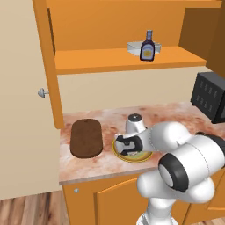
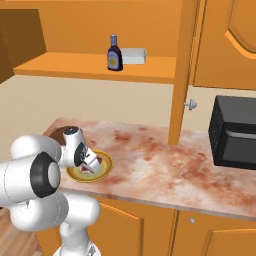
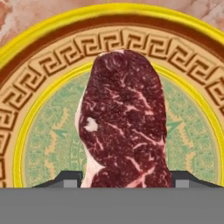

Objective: Pick the steak from the plate and place it on the cutting board. Then pick the condiment bottle from the cabinet and place it next to the cutting board.

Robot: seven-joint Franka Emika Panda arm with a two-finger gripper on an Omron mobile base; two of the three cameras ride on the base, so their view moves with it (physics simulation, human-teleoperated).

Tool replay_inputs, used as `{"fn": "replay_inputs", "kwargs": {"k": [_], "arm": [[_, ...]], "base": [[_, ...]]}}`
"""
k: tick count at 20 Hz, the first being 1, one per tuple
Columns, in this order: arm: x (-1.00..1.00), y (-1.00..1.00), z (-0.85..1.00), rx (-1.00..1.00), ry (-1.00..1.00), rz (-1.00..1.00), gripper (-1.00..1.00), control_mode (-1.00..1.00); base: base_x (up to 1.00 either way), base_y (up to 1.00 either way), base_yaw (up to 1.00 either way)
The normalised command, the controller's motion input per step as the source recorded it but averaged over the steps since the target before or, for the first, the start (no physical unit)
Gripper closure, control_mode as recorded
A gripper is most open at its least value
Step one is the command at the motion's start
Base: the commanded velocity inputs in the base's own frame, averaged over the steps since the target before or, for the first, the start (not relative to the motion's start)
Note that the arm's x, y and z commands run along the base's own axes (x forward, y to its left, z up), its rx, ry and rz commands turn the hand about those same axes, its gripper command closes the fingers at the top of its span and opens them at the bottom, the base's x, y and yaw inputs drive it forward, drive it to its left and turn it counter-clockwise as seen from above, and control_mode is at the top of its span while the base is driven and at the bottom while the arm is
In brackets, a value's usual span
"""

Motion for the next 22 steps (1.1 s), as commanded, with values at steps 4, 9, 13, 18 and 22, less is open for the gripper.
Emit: {"fn": "replay_inputs", "kwargs": {"k": [4, 9, 13, 18, 22], "arm": [[0.0, 0.0, 0.26, 0.02, 0.0, 0.0, 1.0, -1.0], [0.0, 0.0, 0.37, 0.01, 0.0, 0.0, 1.0, -1.0], [0.0, 0.0, 0.35, 0.0, 0.0, 0.0, 1.0, -1.0], [0.0, 0.05, 0.26, 0.0, 0.0, 0.0, 1.0, -1.0], [0.0, 0.17, 0.22, 0.0, 0.0, 0.0, 1.0, -1.0]], "base": [[0.0, 0.0, 0.0], [0.0, 0.0, 0.0], [0.0, 0.0, 0.0], [0.0, 0.0, 0.0], [0.0, 0.0, 0.0]]}}
